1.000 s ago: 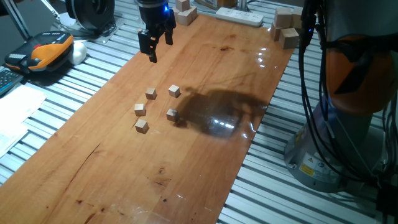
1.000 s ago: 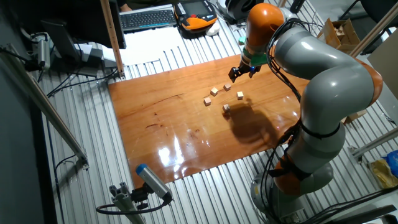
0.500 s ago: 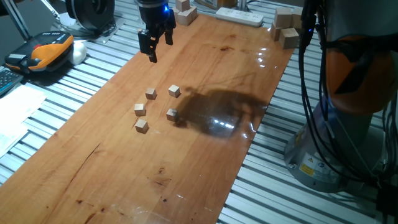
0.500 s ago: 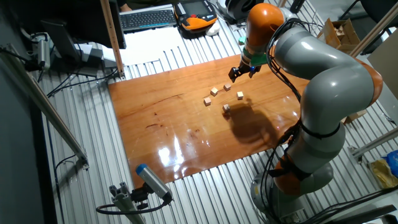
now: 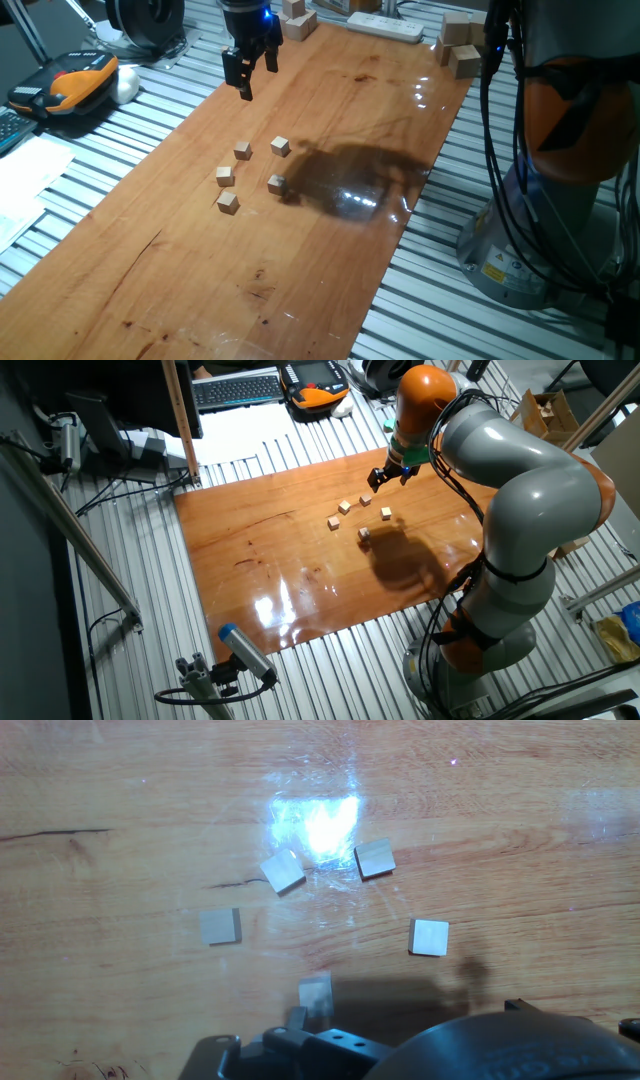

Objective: Stack the blocks in a vertical line of five

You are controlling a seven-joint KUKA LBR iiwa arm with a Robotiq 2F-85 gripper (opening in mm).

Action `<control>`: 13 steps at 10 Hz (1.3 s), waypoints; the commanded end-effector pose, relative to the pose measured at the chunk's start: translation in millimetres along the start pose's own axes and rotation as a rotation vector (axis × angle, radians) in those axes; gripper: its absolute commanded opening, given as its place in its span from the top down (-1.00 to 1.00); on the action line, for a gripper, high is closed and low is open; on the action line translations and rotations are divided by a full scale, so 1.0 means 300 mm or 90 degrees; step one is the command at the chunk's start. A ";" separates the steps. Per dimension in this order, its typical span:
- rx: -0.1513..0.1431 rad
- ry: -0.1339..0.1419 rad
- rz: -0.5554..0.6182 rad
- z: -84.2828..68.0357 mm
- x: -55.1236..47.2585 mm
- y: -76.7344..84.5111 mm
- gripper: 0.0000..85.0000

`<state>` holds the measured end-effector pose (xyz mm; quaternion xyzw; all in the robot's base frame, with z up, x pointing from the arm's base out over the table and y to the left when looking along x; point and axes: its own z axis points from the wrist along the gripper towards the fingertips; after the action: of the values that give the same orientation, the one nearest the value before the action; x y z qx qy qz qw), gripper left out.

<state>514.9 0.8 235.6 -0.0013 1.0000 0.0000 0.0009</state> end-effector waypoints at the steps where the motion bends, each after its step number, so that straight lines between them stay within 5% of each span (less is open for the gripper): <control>1: 0.016 0.058 0.040 0.000 0.000 0.000 1.00; 13: 0.011 0.047 0.042 -0.010 0.003 0.005 1.00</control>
<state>514.0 2.4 238.6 0.0313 0.9989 -0.0083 -0.0337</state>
